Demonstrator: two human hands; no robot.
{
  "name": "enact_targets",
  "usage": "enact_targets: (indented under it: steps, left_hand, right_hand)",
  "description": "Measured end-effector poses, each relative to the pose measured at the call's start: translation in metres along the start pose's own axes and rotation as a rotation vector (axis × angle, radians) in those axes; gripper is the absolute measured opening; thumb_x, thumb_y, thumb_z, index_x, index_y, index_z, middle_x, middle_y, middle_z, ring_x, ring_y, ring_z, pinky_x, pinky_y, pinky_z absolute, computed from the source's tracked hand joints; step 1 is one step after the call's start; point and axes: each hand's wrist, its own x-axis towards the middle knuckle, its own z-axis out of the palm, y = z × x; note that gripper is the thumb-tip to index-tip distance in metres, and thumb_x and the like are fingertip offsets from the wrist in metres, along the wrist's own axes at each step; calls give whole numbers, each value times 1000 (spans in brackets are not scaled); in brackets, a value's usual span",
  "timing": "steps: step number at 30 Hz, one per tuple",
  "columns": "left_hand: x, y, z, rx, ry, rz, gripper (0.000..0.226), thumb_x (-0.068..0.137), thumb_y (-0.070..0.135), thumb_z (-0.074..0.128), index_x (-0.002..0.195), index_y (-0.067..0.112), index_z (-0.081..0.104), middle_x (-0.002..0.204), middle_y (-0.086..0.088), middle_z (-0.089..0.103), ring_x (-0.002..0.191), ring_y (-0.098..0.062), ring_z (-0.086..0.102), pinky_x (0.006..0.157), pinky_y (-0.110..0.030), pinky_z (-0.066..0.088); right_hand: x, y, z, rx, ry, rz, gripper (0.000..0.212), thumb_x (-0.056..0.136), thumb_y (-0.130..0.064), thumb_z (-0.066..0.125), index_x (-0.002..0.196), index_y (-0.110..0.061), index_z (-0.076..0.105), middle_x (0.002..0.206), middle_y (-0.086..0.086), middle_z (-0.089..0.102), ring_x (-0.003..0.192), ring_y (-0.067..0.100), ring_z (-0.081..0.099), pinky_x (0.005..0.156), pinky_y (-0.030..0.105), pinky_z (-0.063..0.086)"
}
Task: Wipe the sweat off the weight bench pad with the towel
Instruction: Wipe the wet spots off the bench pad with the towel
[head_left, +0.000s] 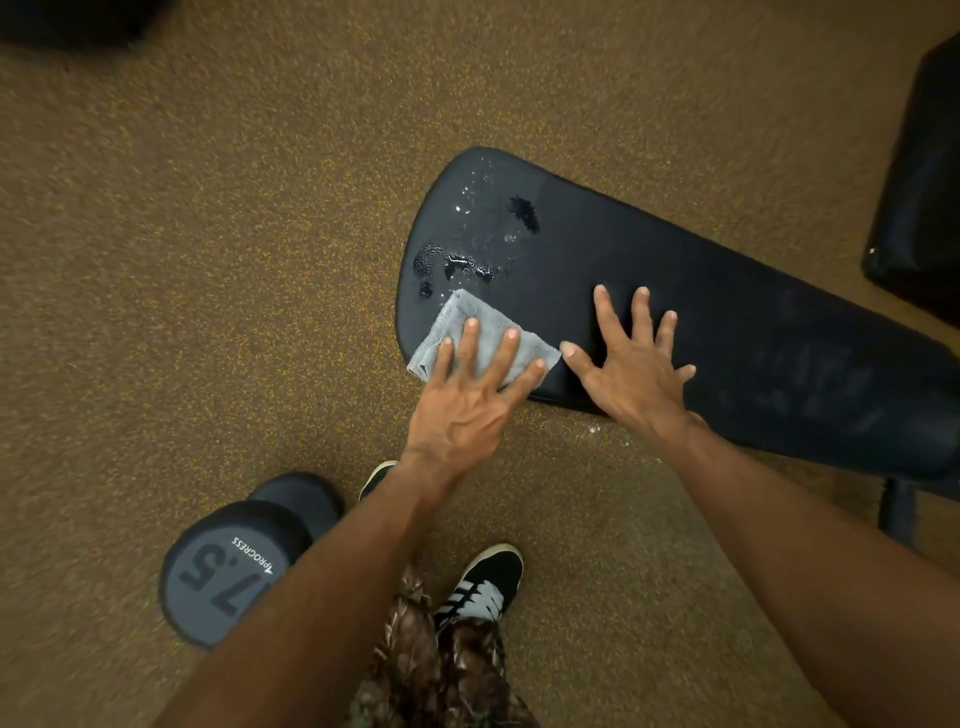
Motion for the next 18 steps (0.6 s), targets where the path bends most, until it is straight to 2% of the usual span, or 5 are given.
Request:
enact_targets:
  steps: [5,8,11,15,18]
  left_hand:
    - [-5,-18,-1,-37,54,-47,63,95,21,17,157,30,21,165,-8,15,152,-35,13,121,-44,14]
    - [-5,-17,-6,-134,113,-238,62,96,23,9,153,27,35,162,-11,26,150,-36,21,117,-46,27]
    - [0,-7,-9,-206,203,-412,46,105,17,36,149,28,40,159,-10,33,147,-35,28,110,-46,41]
    - [16,47,-10,-96,283,-153,60,91,13,26,143,26,51,146,-9,53,135,-29,49,104,-37,45]
    - [14,63,-2,-176,87,-54,67,91,15,15,157,19,26,161,-11,29,151,-33,19,121,-46,19]
  right_hand:
    - [2,-2,-1,-26,-8,15,75,92,-71,34,150,-51,-10,163,-4,-22,148,37,-18,110,75,6]
    - [4,-4,-2,-35,-22,13,76,94,-67,34,152,-46,-11,162,1,-23,147,41,-18,114,69,4]
    - [4,-4,0,-31,-11,5,76,95,-66,34,152,-45,-11,162,2,-24,147,42,-18,114,69,4]
    - [4,-3,4,-52,-1,-4,71,99,-58,33,152,-46,-13,162,3,-24,147,42,-19,114,69,4]
    - [4,0,2,-45,1,-22,68,100,-55,31,151,-46,-13,162,2,-26,147,40,-21,114,69,2]
